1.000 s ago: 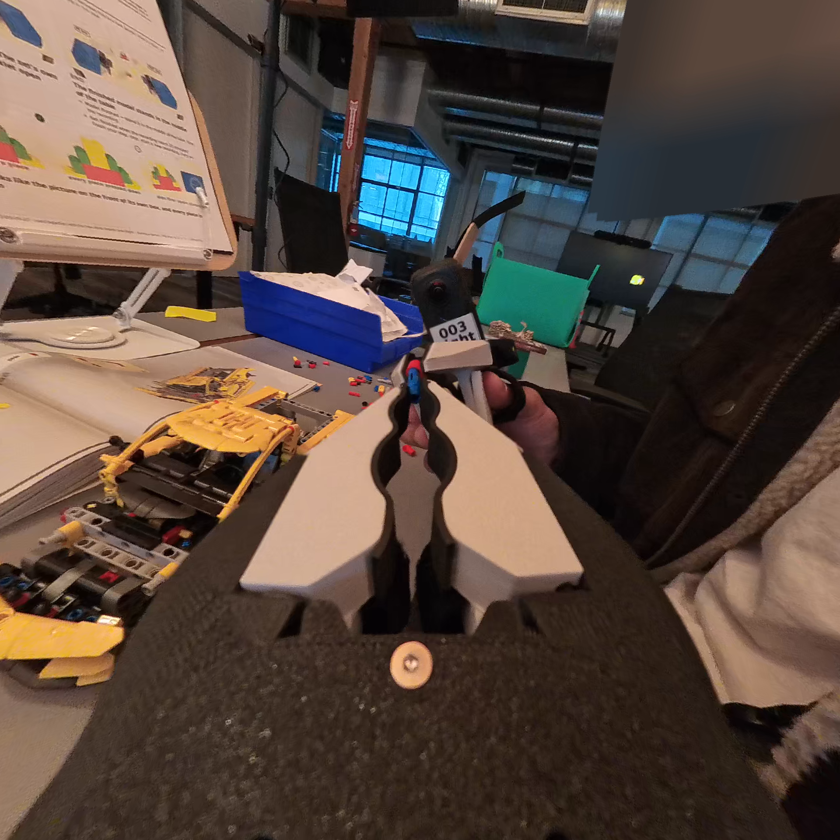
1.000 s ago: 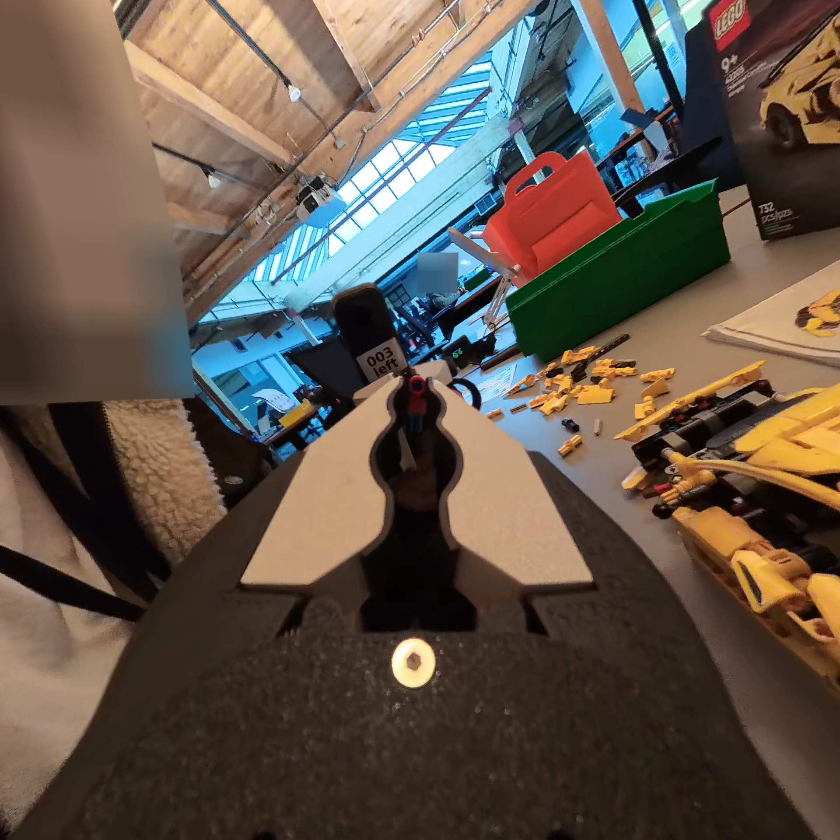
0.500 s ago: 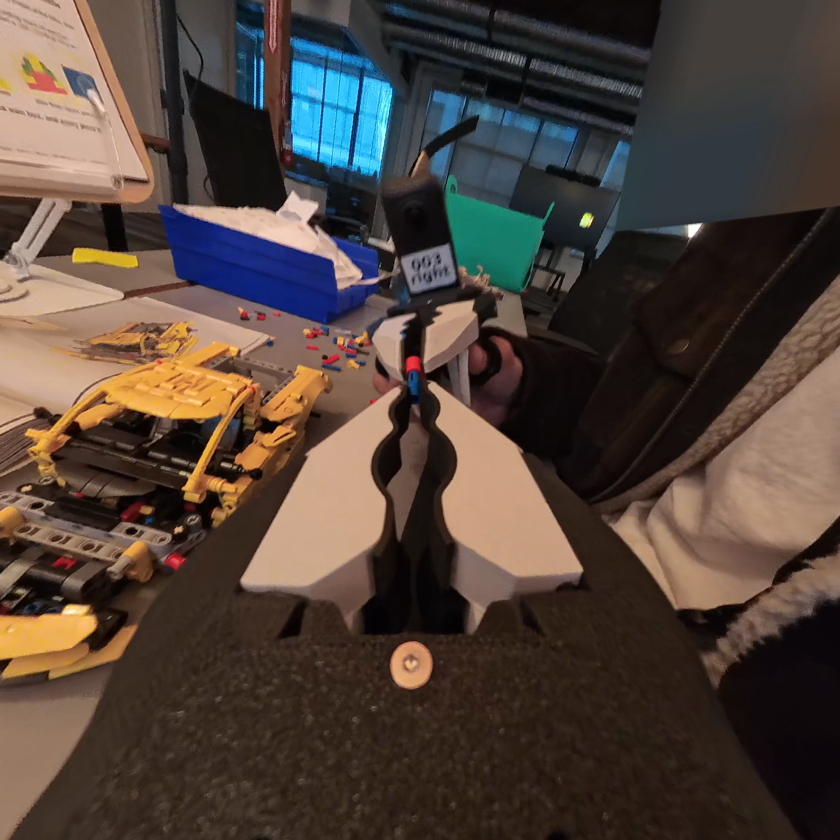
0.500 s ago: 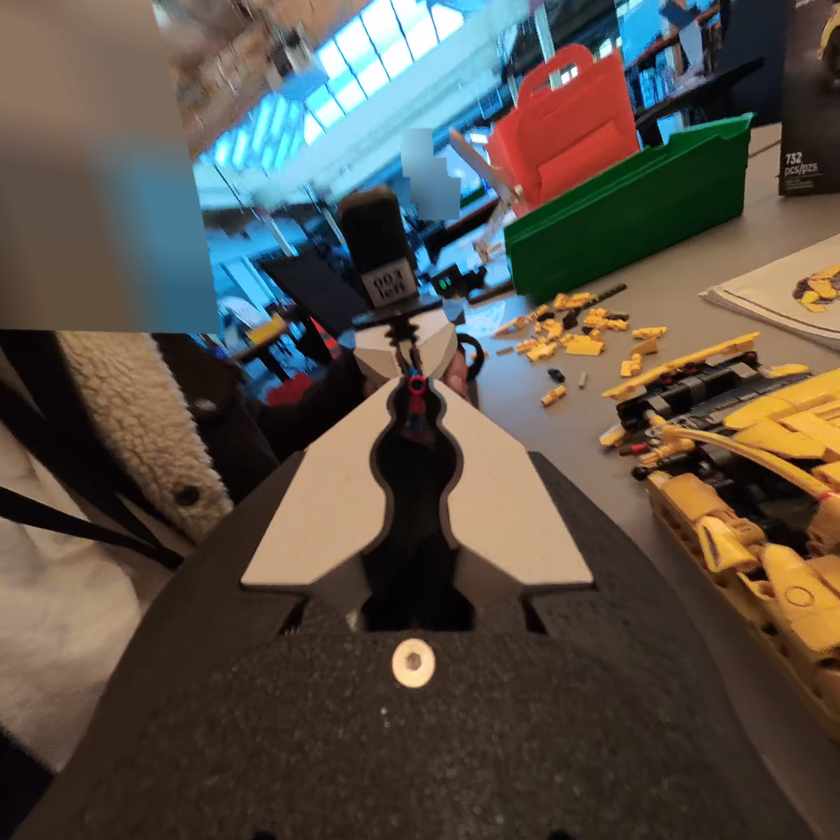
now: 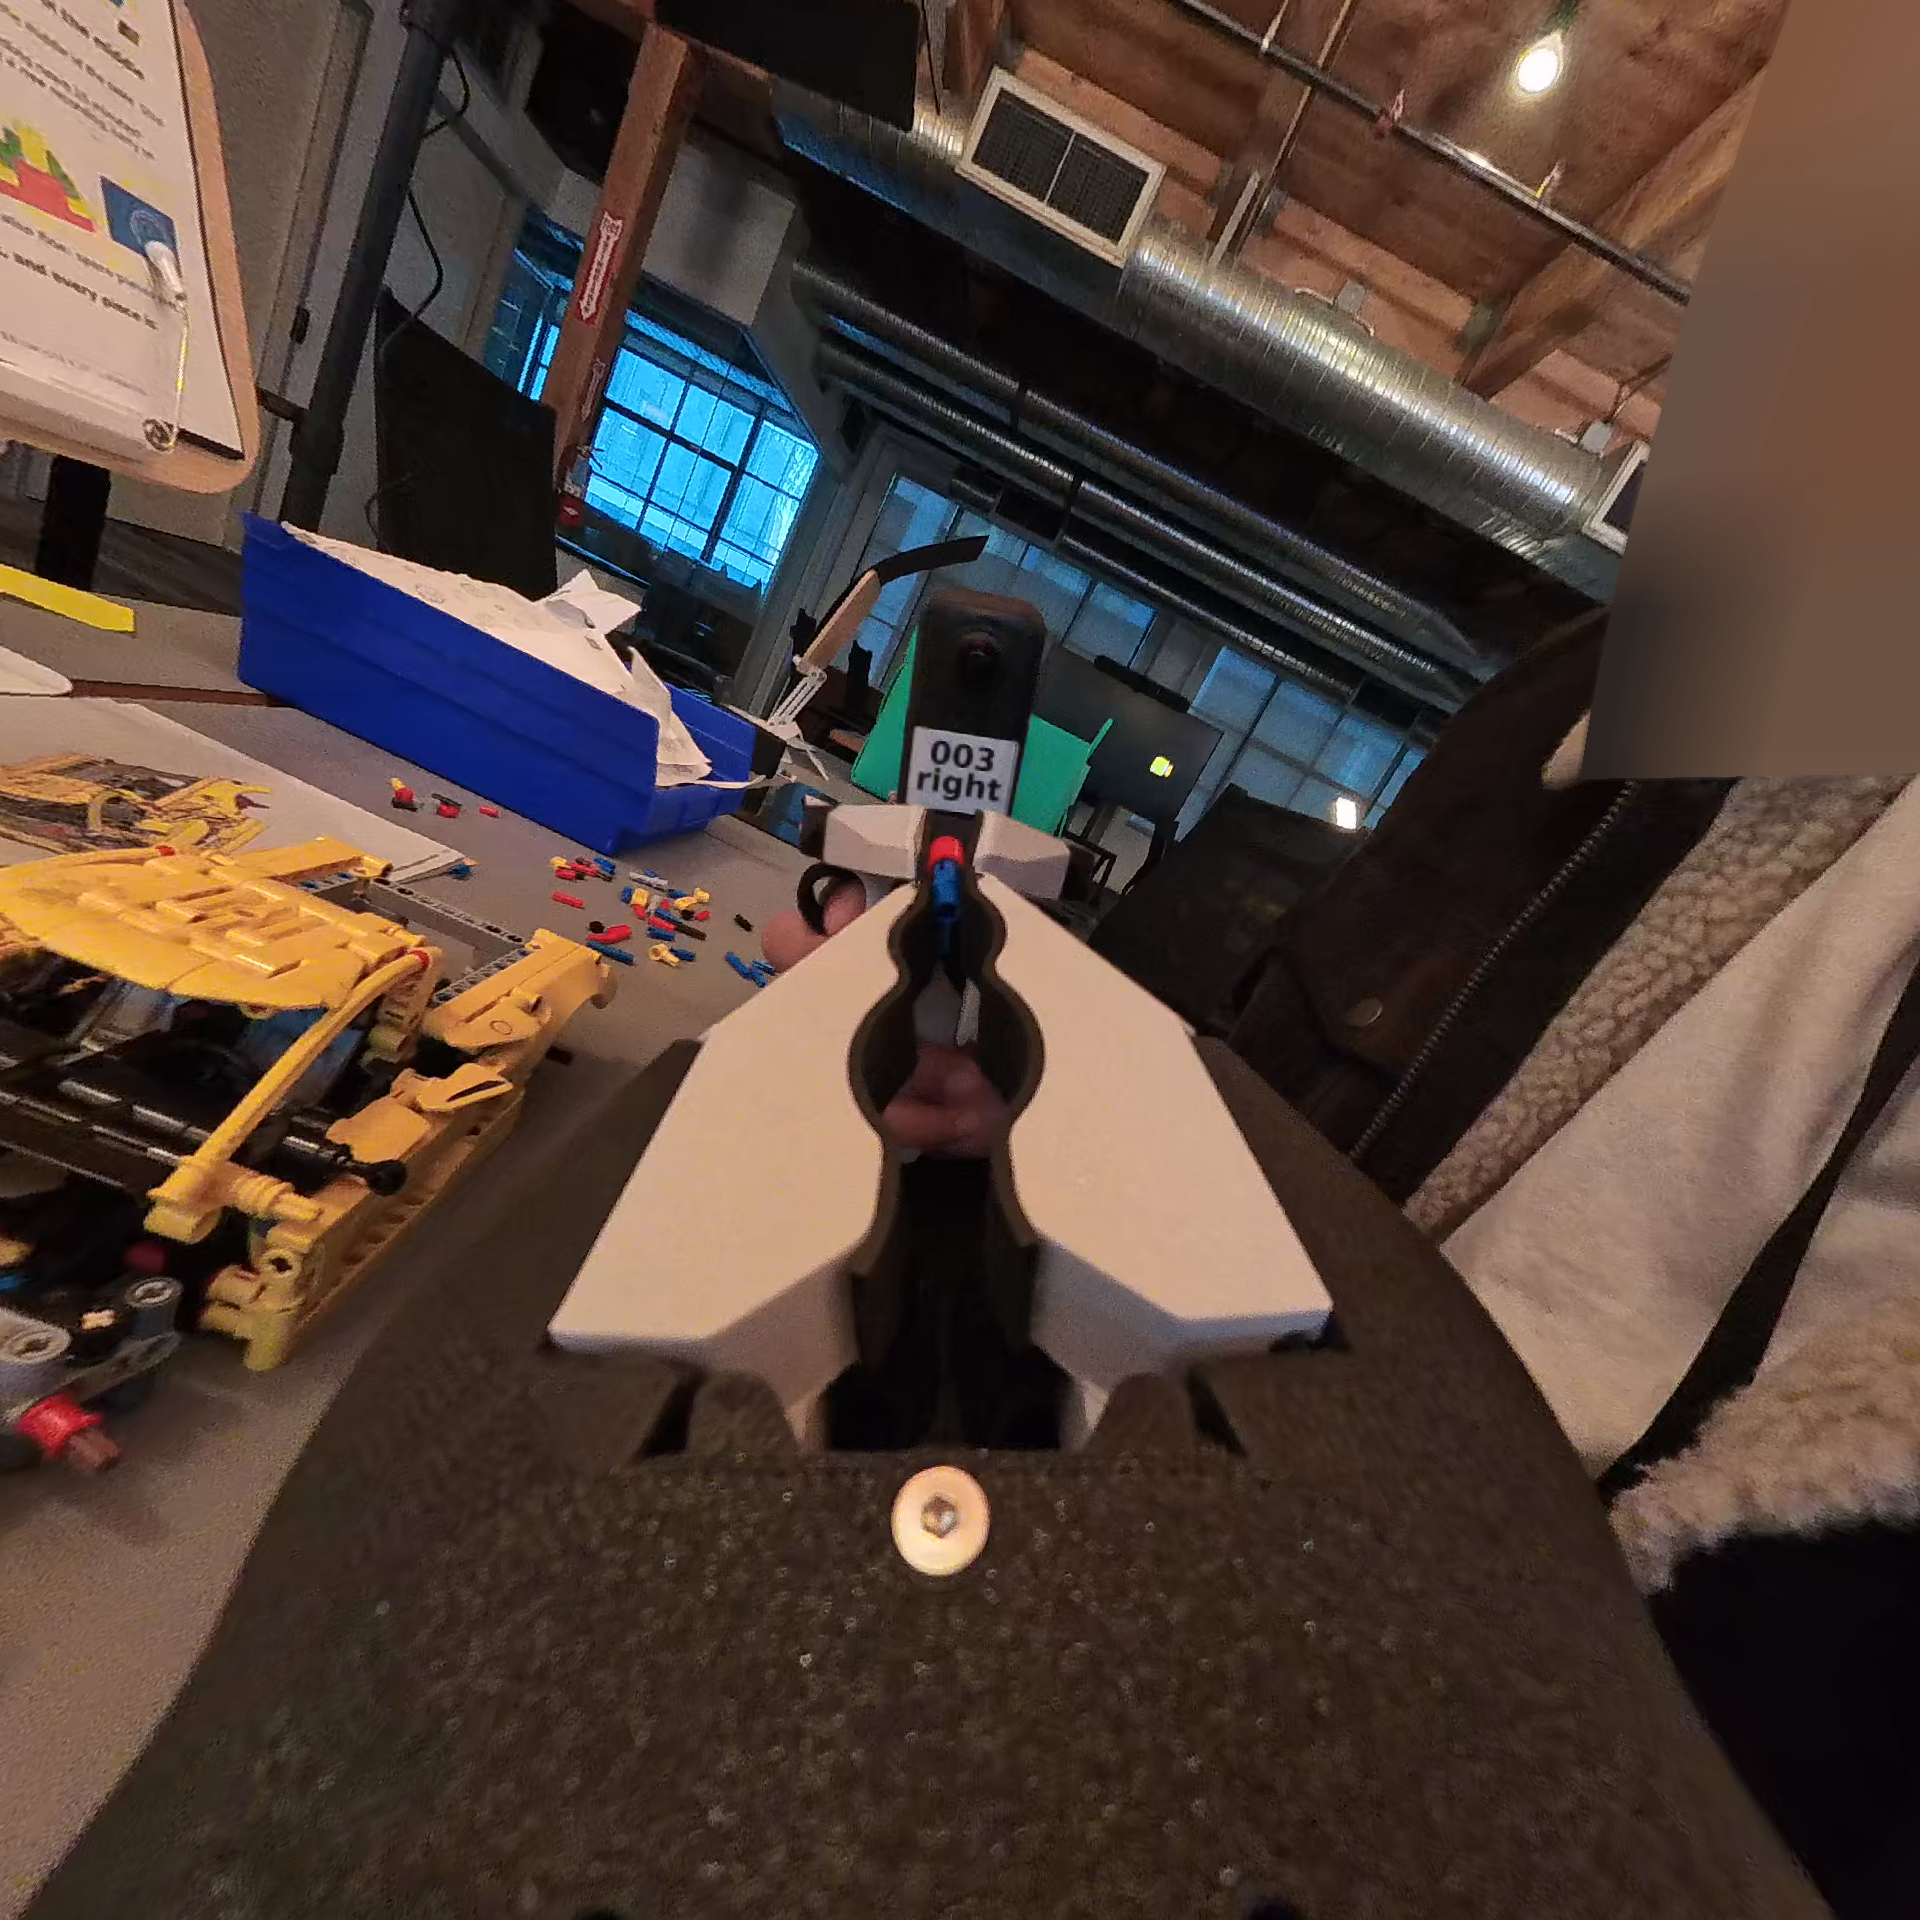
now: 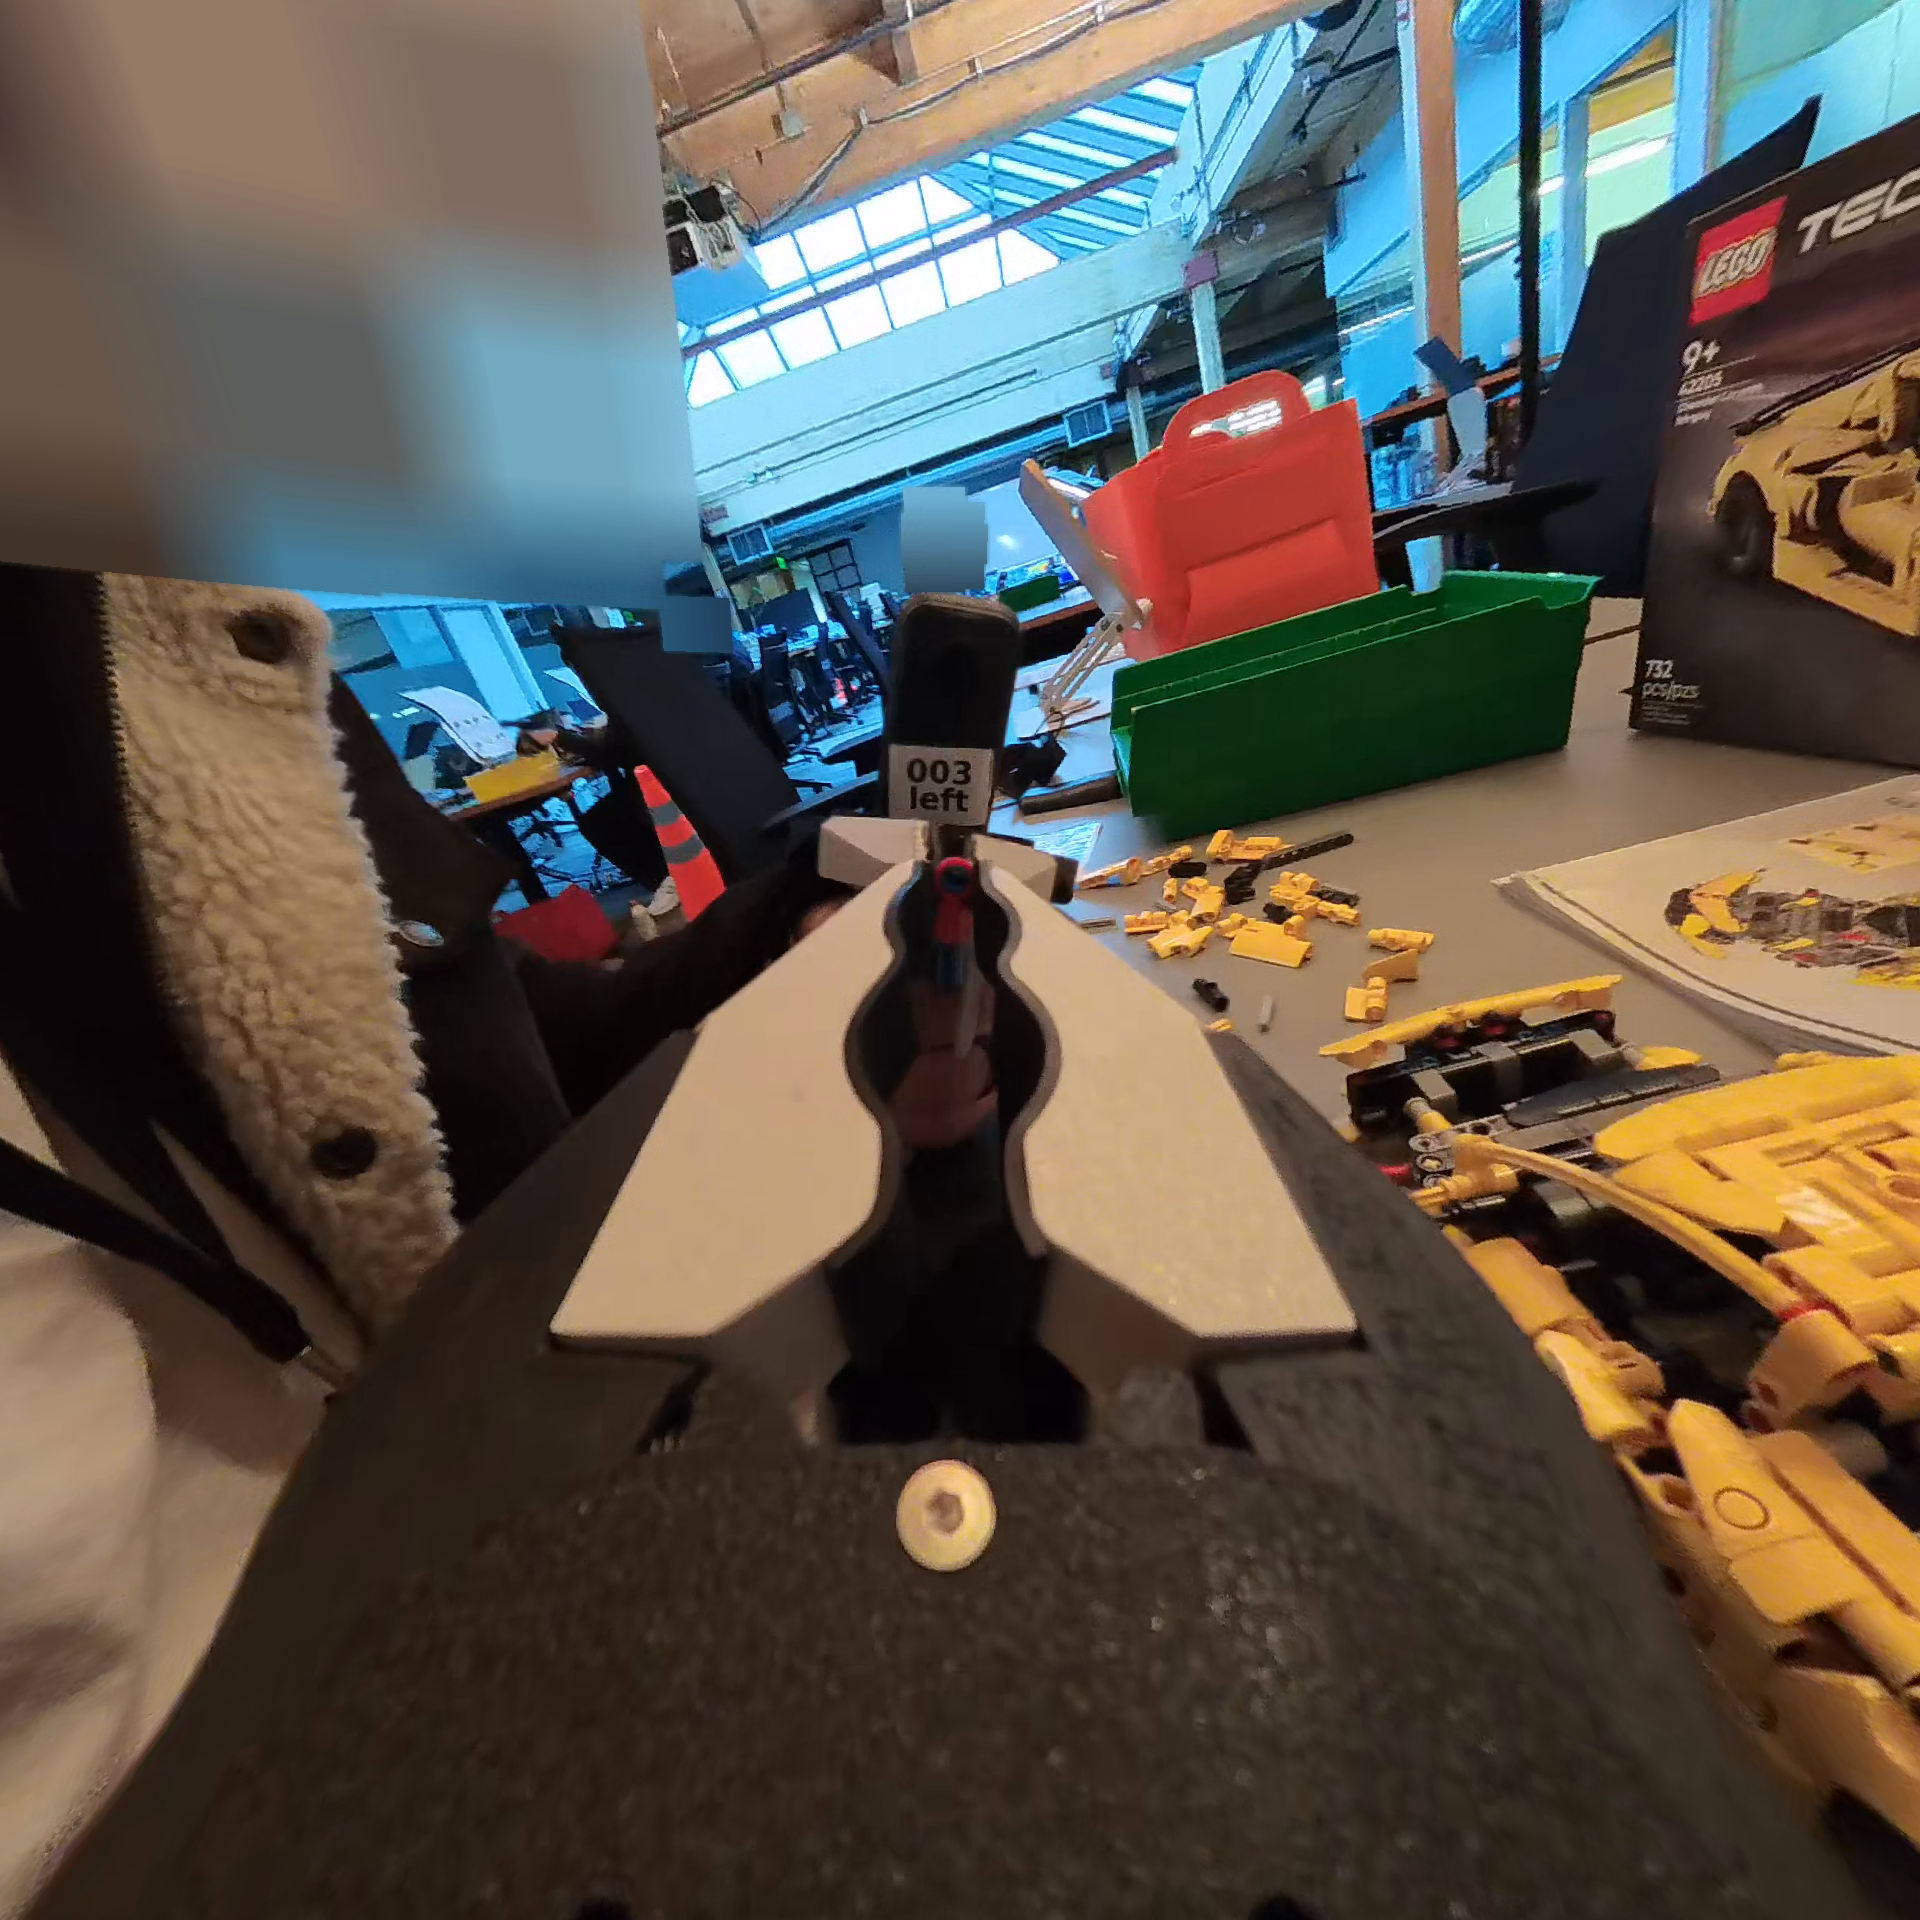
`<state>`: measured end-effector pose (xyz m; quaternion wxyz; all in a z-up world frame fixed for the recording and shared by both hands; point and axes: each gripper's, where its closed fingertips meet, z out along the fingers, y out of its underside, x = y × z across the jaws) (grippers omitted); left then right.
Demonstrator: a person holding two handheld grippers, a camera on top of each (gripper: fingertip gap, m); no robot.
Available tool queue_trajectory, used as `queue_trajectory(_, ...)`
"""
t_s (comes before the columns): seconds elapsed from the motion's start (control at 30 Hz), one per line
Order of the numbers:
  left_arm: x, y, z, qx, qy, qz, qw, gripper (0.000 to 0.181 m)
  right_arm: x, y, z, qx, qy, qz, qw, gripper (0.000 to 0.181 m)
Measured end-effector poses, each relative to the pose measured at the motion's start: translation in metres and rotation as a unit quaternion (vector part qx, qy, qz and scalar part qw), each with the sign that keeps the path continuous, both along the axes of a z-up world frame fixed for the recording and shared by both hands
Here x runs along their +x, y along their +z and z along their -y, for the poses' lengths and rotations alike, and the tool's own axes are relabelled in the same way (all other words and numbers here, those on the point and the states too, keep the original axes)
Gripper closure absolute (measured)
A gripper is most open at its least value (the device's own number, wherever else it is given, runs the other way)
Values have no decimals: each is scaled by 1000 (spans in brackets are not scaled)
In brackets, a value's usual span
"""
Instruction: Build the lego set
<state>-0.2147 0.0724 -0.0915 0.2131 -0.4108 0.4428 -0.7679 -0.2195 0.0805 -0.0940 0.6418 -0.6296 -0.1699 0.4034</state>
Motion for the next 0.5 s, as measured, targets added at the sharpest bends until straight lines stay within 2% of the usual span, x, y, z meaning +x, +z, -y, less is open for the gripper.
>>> queue_trajectory(0.13, -1, 0, 1, 24, 8, 3, 1000, 177, 0, 1, 1, -15, 21, -26, 999, 175)
queue_trajectory(0.27, 0, -1, 1, 81, 35, 12, 996, 177, 1, 0, 1, -35, 39, -51, 997, 175)
queue_trajectory(0.5, 1, -15, -2, 231, 78, 14, 970, 177, 2, -12, -2, -122, 93, -127, 980, 175)
